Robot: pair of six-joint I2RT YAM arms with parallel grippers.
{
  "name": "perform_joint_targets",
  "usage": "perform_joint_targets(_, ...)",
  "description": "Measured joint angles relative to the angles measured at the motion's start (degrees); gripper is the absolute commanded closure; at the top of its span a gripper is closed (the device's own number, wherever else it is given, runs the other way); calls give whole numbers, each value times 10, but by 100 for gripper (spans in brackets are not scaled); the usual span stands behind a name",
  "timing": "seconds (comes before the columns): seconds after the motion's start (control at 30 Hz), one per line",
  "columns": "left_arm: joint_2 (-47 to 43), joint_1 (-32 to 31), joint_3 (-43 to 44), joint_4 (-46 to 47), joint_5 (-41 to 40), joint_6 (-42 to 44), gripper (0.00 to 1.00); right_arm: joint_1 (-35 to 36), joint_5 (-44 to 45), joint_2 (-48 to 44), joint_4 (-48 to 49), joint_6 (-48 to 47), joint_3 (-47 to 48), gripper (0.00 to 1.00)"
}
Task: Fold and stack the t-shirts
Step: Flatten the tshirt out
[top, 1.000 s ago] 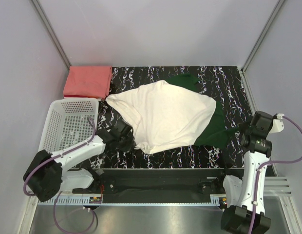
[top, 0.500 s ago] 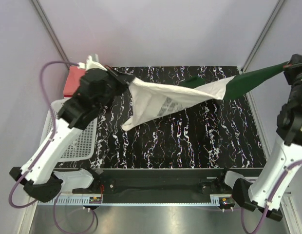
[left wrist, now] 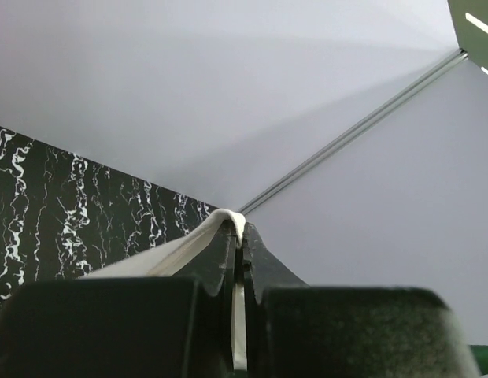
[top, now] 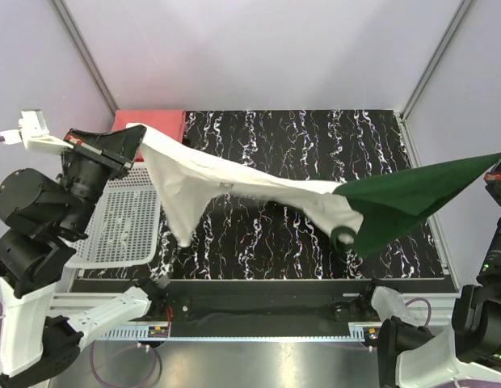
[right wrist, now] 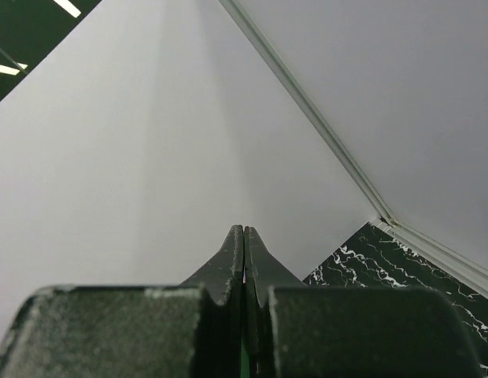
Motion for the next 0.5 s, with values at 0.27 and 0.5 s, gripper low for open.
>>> perform_joint_targets(0.27, 111, 12, 0, 2, 11, 31, 100, 0, -65, 100, 23, -20, -23, 100)
perform_joint_targets(0.5, 330, 89, 84, 14, 86, 32, 100, 0, -133, 329, 72, -21, 16, 100)
